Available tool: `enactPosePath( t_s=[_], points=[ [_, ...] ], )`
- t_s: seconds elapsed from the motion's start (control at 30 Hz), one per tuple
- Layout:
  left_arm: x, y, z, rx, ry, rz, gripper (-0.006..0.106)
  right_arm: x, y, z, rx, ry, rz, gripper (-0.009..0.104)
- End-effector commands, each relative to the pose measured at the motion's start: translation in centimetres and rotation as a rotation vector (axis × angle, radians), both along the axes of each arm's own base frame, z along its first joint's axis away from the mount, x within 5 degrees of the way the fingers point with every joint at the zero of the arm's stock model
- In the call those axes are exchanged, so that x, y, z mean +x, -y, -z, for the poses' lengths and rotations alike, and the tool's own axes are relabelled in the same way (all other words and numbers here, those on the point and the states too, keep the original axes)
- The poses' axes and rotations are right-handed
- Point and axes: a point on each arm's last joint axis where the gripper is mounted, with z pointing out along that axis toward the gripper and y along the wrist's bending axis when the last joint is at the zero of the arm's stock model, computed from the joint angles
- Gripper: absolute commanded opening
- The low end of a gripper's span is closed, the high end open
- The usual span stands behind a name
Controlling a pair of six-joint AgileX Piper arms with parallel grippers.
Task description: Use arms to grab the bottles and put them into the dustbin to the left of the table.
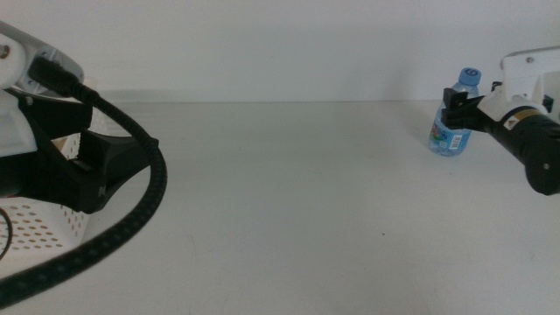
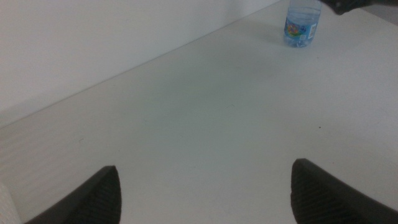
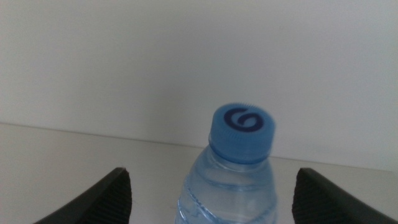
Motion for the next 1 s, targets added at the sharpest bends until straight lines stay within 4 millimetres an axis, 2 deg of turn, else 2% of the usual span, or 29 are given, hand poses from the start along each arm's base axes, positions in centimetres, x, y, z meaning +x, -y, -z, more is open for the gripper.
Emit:
enactPosePath(
  t_s=[0.0,0.17,0.33,0.57,0.63,0.67,0.8,0.83,0.97],
  points=[
    [0.0,0.0,-1.5,-0.055,0.072,-0.024,0.09,1.2,0.2,-2.6,-0.007,0.144,0.006,0.069],
    [0.0,0.0,-1.5,-0.055,0.072,-0.024,0.09,3.3,0.2,-1.2,-0.031,0.133,0.016,0.072],
    [0.0,0.0,-1.5,-0.055,0.072,-0.024,0.09,4.8,0.8,0.7,-0.025,0.102,0.099,0.073],
    [0.0,0.0,-1.5,-0.055,0.072,-0.024,0.09,6.3,0.8,1.8,-0.021,0.099,0.114,0.07],
    [0.0,0.0,-1.5,-0.055,0.072,-0.024,0.09,6.3,0.8,1.8,-0.02,0.099,0.114,0.061],
    [0.0,0.0,-1.5,-0.055,0.072,-0.024,0.09,6.3,0.8,1.8,-0.02,0.099,0.114,0.053],
    [0.0,0.0,-1.5,-0.055,0.072,-0.024,0.09,6.2,0.6,1.3,-0.022,0.09,0.103,0.008],
    [0.0,0.0,-1.5,-0.055,0.072,-0.024,0.09,6.0,0.3,1.0,-0.026,0.074,0.085,0.0],
    [0.0,0.0,-1.5,-0.055,0.072,-0.024,0.09,5.1,-1.5,-1.4,-0.066,0.039,-0.018,0.0]
  ],
)
